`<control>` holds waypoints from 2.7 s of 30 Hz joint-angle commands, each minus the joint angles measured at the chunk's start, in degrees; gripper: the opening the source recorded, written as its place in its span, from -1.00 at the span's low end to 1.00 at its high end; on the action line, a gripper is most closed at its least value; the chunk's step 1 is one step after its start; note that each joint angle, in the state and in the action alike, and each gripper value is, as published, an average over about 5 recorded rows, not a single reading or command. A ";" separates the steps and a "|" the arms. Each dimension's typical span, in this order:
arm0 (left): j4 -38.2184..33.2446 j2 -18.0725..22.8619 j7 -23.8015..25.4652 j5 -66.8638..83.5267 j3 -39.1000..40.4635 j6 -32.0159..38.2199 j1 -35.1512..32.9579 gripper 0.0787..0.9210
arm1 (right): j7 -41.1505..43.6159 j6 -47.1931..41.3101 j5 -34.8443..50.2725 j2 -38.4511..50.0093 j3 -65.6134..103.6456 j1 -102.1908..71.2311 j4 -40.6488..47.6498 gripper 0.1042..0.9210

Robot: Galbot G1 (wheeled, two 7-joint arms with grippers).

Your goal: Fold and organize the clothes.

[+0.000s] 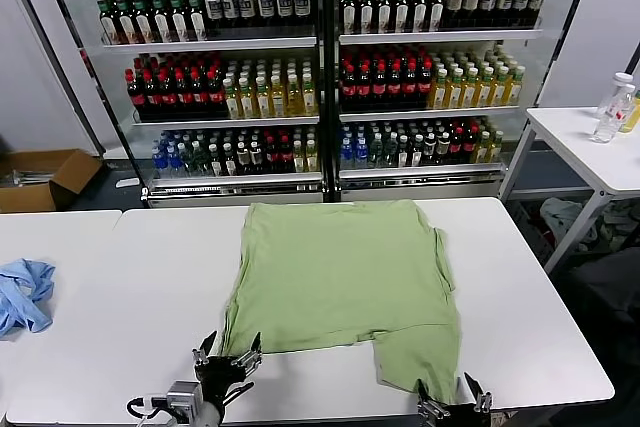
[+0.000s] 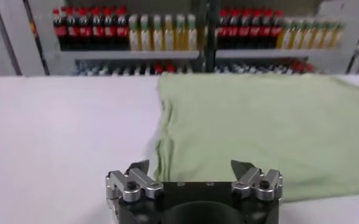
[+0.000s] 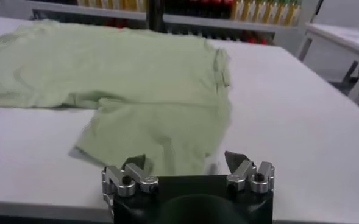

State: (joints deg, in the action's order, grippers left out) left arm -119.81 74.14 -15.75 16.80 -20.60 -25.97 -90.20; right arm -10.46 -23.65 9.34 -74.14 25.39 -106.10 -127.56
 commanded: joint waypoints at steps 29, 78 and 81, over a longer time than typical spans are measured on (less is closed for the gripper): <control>-4.96 -3.12 3.12 14.78 -4.41 5.42 2.03 -0.99 | 2.52 11.32 8.39 5.96 6.96 7.19 -3.80 -1.00; 21.16 0.30 2.09 5.97 1.07 4.26 21.41 0.35 | 0.01 -6.60 11.26 11.95 -1.43 37.14 25.89 0.67; 21.46 0.17 2.66 6.49 1.57 3.41 22.03 0.19 | -0.29 -6.76 13.20 11.21 -2.84 37.97 27.02 0.54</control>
State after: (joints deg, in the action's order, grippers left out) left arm -99.73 74.29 -13.45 23.59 -19.12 -21.47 -68.11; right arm -10.32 -27.76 20.81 -62.60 21.93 -68.24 -102.60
